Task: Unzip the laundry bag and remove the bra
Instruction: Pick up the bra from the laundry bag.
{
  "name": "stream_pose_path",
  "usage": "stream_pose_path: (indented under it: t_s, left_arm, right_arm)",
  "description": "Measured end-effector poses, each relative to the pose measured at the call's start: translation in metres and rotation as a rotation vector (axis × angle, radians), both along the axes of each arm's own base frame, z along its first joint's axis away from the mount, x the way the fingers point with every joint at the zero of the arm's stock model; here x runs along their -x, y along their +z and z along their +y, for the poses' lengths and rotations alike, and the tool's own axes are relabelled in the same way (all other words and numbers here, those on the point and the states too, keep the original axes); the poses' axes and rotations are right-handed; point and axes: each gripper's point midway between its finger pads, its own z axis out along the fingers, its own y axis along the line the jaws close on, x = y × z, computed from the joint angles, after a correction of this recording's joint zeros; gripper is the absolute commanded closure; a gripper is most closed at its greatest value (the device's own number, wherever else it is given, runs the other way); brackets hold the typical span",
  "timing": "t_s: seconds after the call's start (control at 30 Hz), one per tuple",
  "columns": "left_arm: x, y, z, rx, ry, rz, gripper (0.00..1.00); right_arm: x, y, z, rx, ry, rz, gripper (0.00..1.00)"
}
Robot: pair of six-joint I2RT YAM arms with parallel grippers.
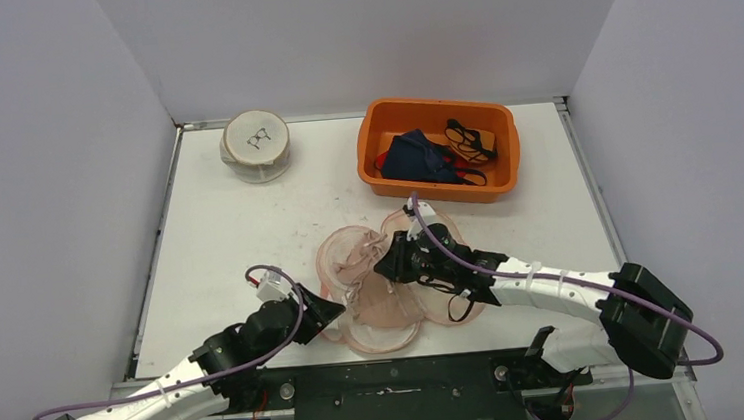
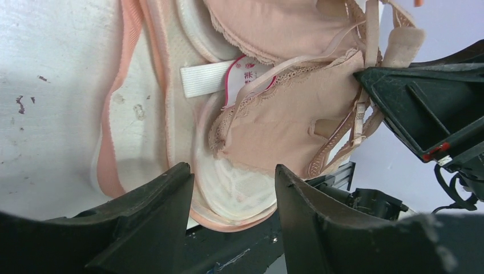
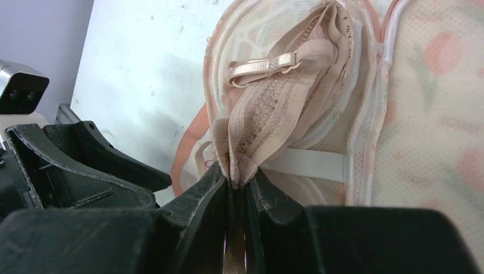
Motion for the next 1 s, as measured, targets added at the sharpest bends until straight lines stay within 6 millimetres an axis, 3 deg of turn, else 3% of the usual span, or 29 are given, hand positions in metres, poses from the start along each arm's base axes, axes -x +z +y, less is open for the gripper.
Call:
stream_pose_path:
  t_s: [0.27, 0.57, 0.8, 1.0]
  left_arm:
    - [-0.003, 0.016, 0.007, -0.003, 0.02, -0.035, 0.47]
    - [-0.004, 0.016, 0.014, -0.027, 0.042, -0.037, 0.47]
    - [-0.007, 0.018, 0.017, -0.032, 0.057, -0.043, 0.47]
    - [-0.01, 0.023, 0.018, -0.029, 0.07, -0.056, 0.48]
  right_arm:
    - [0.003, 0.03, -0.013, 0.007, 0.016, -0.055, 0.95]
    - [-0.01, 0.1, -0.023, -0.01, 0.005, -0.174, 0.95]
    - [-0.039, 0.16, -0.042, -0.015, -0.071, -0.283, 0.95]
    - [-0.077, 0.198, -0.076, -0.037, -0.245, -0.344, 0.95]
